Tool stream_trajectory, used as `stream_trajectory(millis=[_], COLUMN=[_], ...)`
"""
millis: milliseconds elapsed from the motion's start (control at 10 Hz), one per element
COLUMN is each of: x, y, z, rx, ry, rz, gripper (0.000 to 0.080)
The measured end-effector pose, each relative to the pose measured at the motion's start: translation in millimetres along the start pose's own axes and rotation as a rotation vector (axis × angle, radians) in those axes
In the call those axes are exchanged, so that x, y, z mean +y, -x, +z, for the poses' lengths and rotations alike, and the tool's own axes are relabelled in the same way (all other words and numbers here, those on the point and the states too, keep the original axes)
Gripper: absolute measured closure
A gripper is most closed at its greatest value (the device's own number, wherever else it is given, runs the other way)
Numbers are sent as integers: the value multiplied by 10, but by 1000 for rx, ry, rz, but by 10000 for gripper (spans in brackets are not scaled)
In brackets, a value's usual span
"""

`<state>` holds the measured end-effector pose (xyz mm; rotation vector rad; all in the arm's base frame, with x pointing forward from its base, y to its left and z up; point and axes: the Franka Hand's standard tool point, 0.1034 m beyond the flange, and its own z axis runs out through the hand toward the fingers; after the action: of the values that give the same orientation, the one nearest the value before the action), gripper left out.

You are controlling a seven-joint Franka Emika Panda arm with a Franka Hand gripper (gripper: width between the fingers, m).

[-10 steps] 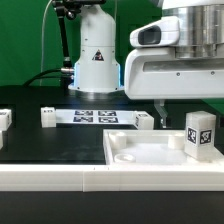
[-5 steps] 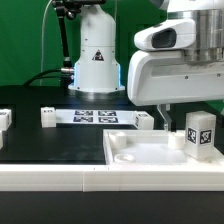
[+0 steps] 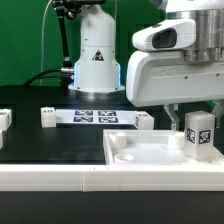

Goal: Assemble one leg

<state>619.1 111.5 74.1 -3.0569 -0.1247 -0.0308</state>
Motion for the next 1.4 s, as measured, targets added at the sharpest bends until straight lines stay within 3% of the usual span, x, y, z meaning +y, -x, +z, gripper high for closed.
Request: stream_trajectory(millis=[100,500,1400], x=[0,-7,-197], y=[0,-1,14], z=[0,1,37], rx=[0,3,51], ry=[0,-3,-24], rz=[3,145,1180], gripper=[508,508,508])
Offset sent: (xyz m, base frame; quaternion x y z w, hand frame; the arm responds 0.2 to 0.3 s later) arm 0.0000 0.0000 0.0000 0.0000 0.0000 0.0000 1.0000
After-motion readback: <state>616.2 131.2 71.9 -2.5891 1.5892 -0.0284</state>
